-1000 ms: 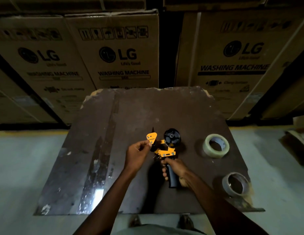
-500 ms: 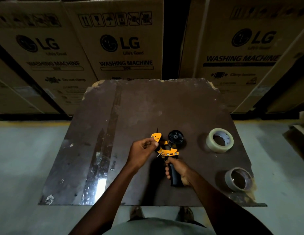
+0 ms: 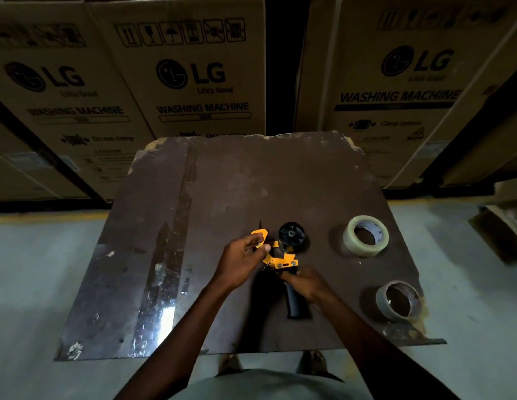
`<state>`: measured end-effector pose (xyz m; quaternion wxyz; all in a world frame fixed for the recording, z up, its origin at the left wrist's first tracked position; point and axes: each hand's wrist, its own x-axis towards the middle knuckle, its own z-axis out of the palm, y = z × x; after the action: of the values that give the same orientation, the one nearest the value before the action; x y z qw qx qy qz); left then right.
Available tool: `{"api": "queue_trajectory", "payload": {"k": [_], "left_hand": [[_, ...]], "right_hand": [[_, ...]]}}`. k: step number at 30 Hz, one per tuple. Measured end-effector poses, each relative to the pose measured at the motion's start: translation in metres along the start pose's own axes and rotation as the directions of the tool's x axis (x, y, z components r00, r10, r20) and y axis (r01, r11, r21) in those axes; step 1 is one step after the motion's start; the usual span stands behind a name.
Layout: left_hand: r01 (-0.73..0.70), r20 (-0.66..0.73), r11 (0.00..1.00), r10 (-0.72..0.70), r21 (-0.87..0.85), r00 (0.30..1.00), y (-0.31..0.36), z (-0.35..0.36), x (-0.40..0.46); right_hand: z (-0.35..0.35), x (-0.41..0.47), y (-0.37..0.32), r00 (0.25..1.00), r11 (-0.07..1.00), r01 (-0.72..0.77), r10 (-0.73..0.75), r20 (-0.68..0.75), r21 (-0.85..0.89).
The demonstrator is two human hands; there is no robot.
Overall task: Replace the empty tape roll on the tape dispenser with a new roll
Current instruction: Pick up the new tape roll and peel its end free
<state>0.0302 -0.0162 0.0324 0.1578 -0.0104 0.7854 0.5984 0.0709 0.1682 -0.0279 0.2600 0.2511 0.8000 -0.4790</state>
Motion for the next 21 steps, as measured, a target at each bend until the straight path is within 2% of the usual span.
{"api": "queue_trajectory", "payload": {"k": [3, 5, 7, 9, 10, 16, 21], "left_hand": [[-0.017, 0.013, 0.999, 0.017, 0.027, 1.000, 0.001, 0.004, 0.002], [-0.042, 0.004, 0.997, 0.041, 0.069, 0.999, 0.000, 0.008, 0.005], [-0.076, 0.002, 0.984, 0.077, 0.162, 0.997, 0.002, 0.013, 0.010], [-0.124, 0.019, 0.965, 0.122, 0.232, 0.992, 0.005, 0.020, 0.013], [-0.153, 0.028, 0.954, 0.151, 0.259, 0.988, 0.007, 0.024, 0.015], [-0.310, 0.153, 0.877, 0.272, 0.367, 0.950, 0.022, 0.056, 0.033], [-0.404, 0.280, 0.812, 0.308, 0.422, 0.909, 0.032, 0.086, 0.056]], "right_hand": [[-0.013, -0.003, -0.004, 0.990, 0.967, 0.089, -0.112, -0.085, -0.240], [-0.019, -0.011, -0.008, 0.957, 0.923, 0.143, -0.221, -0.189, -0.357], [-0.022, -0.018, -0.009, 0.883, 0.888, 0.144, -0.314, -0.349, -0.436], [-0.026, -0.020, -0.007, 0.773, 0.846, 0.188, -0.441, -0.457, -0.499], [-0.029, -0.021, -0.006, 0.734, 0.827, 0.206, -0.484, -0.476, -0.524], [-0.054, -0.016, -0.006, 0.621, 0.766, 0.194, -0.579, -0.528, -0.613], [-0.084, -0.009, -0.002, 0.593, 0.774, 0.131, -0.562, -0.577, -0.620]]}}
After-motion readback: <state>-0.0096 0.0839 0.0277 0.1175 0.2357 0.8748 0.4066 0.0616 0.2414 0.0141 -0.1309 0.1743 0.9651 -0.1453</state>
